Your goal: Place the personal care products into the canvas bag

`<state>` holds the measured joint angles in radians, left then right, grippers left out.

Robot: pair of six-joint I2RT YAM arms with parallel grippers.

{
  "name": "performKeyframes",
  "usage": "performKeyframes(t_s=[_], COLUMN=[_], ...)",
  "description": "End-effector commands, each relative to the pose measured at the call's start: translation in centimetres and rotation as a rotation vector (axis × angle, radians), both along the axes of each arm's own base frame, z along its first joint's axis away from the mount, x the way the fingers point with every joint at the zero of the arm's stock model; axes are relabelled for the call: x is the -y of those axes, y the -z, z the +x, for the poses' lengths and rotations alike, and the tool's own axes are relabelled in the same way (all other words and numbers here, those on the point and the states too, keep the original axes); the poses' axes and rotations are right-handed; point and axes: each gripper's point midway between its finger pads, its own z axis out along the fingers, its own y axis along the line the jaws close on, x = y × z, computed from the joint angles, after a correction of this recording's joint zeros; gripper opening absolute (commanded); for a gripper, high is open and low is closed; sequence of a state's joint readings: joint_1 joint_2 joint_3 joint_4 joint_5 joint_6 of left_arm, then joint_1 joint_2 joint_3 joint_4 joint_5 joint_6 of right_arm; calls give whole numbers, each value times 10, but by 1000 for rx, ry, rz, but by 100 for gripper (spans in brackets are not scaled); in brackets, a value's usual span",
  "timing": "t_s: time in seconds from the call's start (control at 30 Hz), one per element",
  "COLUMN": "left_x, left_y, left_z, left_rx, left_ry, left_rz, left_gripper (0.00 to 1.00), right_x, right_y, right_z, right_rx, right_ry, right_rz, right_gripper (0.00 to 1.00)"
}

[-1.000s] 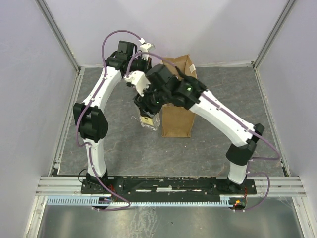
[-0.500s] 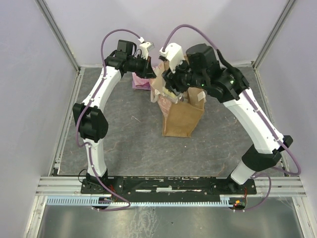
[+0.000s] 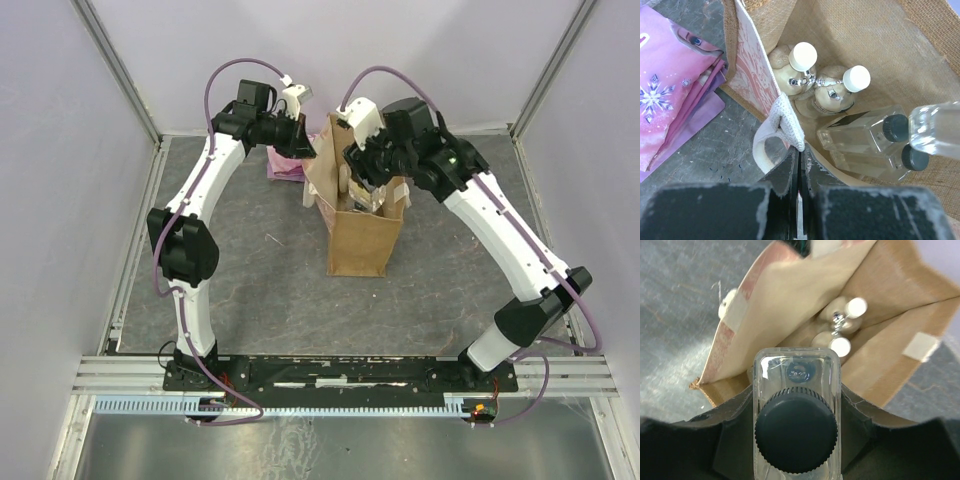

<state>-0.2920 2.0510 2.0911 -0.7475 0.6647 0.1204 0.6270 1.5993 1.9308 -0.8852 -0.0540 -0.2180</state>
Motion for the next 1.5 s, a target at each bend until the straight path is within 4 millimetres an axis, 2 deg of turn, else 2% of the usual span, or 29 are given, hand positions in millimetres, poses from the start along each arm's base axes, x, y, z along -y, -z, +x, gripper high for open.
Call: performKeyframes(t_s=[0.0,0.27,0.43,0.8,1.2,1.47], left_x=[3,3,2,2,2,2], left_y=[-47,-43,-41,-36,-36,-36], left_z=[8,10,11,9,7,7], left_rx=[138,127,124,111,110,108], left_ry=[25,22,21,23,28,29], left_rz=[-48,-45,-42,-37,-37,-37], left_gripper=[3,3,3,3,3,3], right_x=[-23,-41,-40,-37,-46,-42], right_y=[-52,-56,-48,17,67,101], right_z=[-14,-53,-62,-52,-48,-53], right_rx=[114,-41,-119,-239,-314,-359], right_ry=[-128,-257,-267,-264,-338,-349], right_rz=[191,301,276,166,155,111], right_gripper=[0,0,0,0,0,0])
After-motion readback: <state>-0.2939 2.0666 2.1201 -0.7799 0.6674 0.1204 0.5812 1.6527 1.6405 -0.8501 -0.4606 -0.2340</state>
